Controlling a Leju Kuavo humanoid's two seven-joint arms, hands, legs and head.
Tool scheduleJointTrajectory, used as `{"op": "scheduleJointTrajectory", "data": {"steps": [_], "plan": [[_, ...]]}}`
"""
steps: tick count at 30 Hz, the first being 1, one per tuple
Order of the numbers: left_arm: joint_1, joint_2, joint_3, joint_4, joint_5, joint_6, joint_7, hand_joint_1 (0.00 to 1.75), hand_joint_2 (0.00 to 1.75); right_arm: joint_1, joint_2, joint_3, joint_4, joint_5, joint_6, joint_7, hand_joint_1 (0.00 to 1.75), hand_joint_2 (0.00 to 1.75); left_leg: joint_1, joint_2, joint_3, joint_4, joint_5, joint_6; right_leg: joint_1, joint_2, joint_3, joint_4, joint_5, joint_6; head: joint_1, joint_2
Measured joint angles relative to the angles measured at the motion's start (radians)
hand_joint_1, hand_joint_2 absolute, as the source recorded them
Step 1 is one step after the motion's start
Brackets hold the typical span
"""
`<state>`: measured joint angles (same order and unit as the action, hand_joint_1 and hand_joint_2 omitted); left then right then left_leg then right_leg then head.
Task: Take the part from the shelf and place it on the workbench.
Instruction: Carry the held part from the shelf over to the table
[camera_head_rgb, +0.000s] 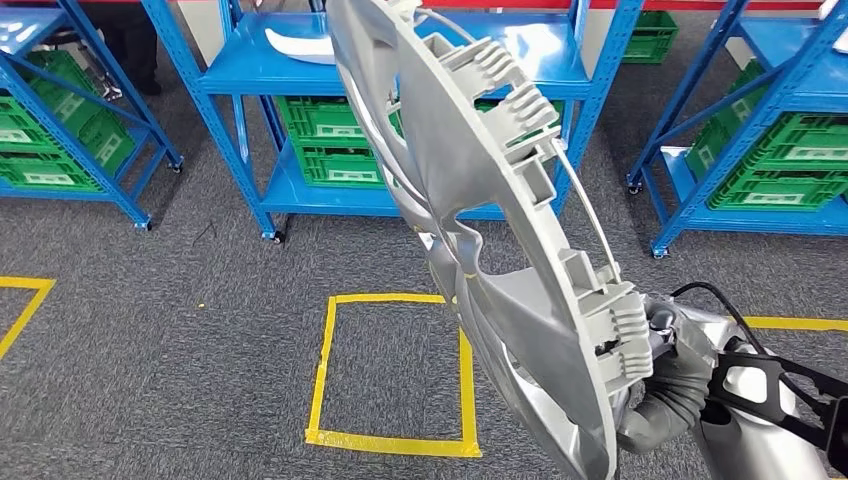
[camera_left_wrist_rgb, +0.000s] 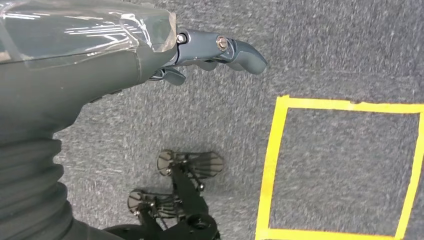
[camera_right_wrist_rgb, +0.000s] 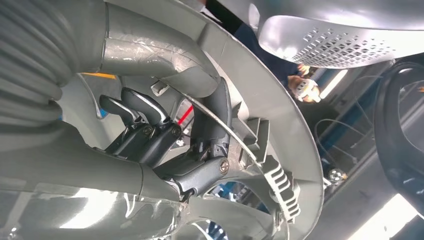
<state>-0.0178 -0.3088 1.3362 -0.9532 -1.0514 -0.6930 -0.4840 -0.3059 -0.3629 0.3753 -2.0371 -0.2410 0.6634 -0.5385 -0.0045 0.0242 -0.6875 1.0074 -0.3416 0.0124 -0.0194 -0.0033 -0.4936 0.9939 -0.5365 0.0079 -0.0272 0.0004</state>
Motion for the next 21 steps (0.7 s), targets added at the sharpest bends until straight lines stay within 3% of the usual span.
{"op": "scheduleJointTrajectory", "data": {"steps": [1,2,4,5,6,7,9,11,13,15,16,17,19,20,21], "plan": [[0.002,0.0,0.0,0.0,0.001,-0.004,0.0,0.0,1.75,-0.001,0.003,0.0,0.0,-0.002,0.0,0.007,1.75,1.75,0.003,-0.004,-0.007,0.013,-0.022,-0.006,-0.002,-0.001,-0.01,0.001,0.011,-0.008,-0.001,0.0],[0.004,0.0,-0.001,-0.001,0.002,-0.008,0.001,0.0,1.75,-0.003,0.007,0.0,-0.001,-0.004,0.0,0.014,1.75,1.75,0.006,-0.008,-0.017,0.045,-0.064,-0.013,-0.004,-0.001,-0.021,0.001,0.024,-0.015,-0.001,0.0],[0.005,0.001,-0.004,-0.002,0.003,-0.013,0.001,0.0,1.75,-0.005,0.017,0.0,-0.002,-0.01,0.001,0.026,1.75,1.75,0.009,-0.015,-0.041,0.167,-0.175,-0.026,-0.003,-0.001,-0.045,0.002,0.049,-0.021,-0.002,0.0],[0.005,0.001,-0.006,-0.002,0.003,-0.014,0.001,0.0,1.75,-0.005,0.021,0.0,-0.002,-0.012,0.002,0.029,1.75,1.75,0.01,-0.015,-0.05,0.232,-0.211,-0.029,-0.002,0.0,-0.057,0.003,0.061,-0.021,-0.002,0.0],[0.005,0.001,-0.008,-0.003,0.003,-0.015,0.001,0.0,1.75,-0.005,0.024,0.0,-0.002,-0.013,0.003,0.03,1.75,1.75,0.01,-0.015,-0.048,0.278,-0.222,-0.03,-0.001,0.0,-0.072,0.004,0.072,-0.02,-0.002,0.0],[0.005,0.001,-0.01,-0.004,0.004,-0.015,0.001,0.0,1.75,-0.006,0.026,0.0,-0.002,-0.014,0.004,0.031,1.75,1.75,0.01,-0.016,-0.03,0.288,-0.211,-0.028,0.001,0.001,-0.085,0.006,0.082,-0.019,-0.002,0.0],[0.005,0.002,-0.013,-0.009,0.004,-0.017,0.001,0.0,1.75,-0.006,0.03,-0.002,-0.002,-0.012,0.004,0.031,1.75,1.75,0.009,-0.021,0.056,0.206,-0.167,-0.017,0.004,0.003,-0.11,0.008,0.101,-0.016,-0.002,0.0],[0.005,0.004,-0.016,-0.017,0.005,-0.018,0.001,0.0,1.75,-0.006,0.033,-0.005,-0.007,-0.005,0.003,0.03,1.75,1.75,0.003,-0.028,0.167,0.055,-0.173,0.001,0.006,0.003,-0.123,0.007,0.119,-0.009,-0.001,0.0],[0.005,0.006,-0.017,-0.024,0.006,-0.018,0.0,0.0,1.75,-0.006,0.036,-0.008,-0.014,0.002,0.001,0.029,1.75,1.75,-0.005,-0.032,0.215,-0.026,-0.192,0.013,0.002,0.002,-0.126,0.003,0.135,0.004,-0.002,0.0],[0.006,0.008,-0.017,-0.027,0.006,-0.018,0.0,0.0,1.75,-0.005,0.038,-0.01,-0.021,0.003,0.001,0.027,1.75,1.75,-0.009,-0.028,0.208,-0.041,-0.17,0.023,-0.001,0.003,-0.131,-0.003,0.151,0.015,-0.004,0.0],[0.005,0.009,-0.017,-0.028,0.006,-0.018,0.0,0.0,1.75,-0.003,0.039,-0.011,-0.024,0.001,0.002,0.025,1.75,1.75,-0.008,-0.023,0.202,-0.051,-0.156,0.03,0.0,0.004,-0.139,0.002,0.145,0.015,-0.005,0.0],[0.005,0.009,-0.018,-0.029,0.005,-0.017,0.0,0.0,1.75,-0.001,0.038,-0.013,-0.027,-0.001,0.003,0.021,1.75,1.75,-0.006,-0.018,0.194,-0.059,-0.138,0.037,0.002,0.005,-0.151,0.021,0.122,0.011,-0.003,0.0],[0.005,0.009,-0.022,-0.028,0.005,-0.014,0.0,0.0,1.75,0.007,0.034,-0.015,-0.027,-0.006,0.008,0.004,1.75,1.75,-0.005,-0.009,0.167,-0.067,-0.107,0.045,0.003,0.005,-0.186,0.119,0.033,-0.001,0.001,0.0],[0.006,0.009,-0.024,-0.027,0.004,-0.011,0.0,0.0,1.75,0.012,0.032,-0.016,-0.027,-0.008,0.012,-0.008,1.75,1.75,-0.006,-0.005,0.15,-0.065,-0.095,0.046,0.002,0.005,-0.201,0.186,-0.007,-0.002,0.003,0.0],[0.006,0.009,-0.025,-0.026,0.005,-0.01,0.0,0.0,1.75,0.017,0.029,-0.017,-0.026,-0.009,0.016,-0.019,1.75,1.75,-0.007,-0.001,0.132,-0.062,-0.083,0.045,0.001,0.005,-0.209,0.246,-0.028,0.003,0.004,0.0]]}}
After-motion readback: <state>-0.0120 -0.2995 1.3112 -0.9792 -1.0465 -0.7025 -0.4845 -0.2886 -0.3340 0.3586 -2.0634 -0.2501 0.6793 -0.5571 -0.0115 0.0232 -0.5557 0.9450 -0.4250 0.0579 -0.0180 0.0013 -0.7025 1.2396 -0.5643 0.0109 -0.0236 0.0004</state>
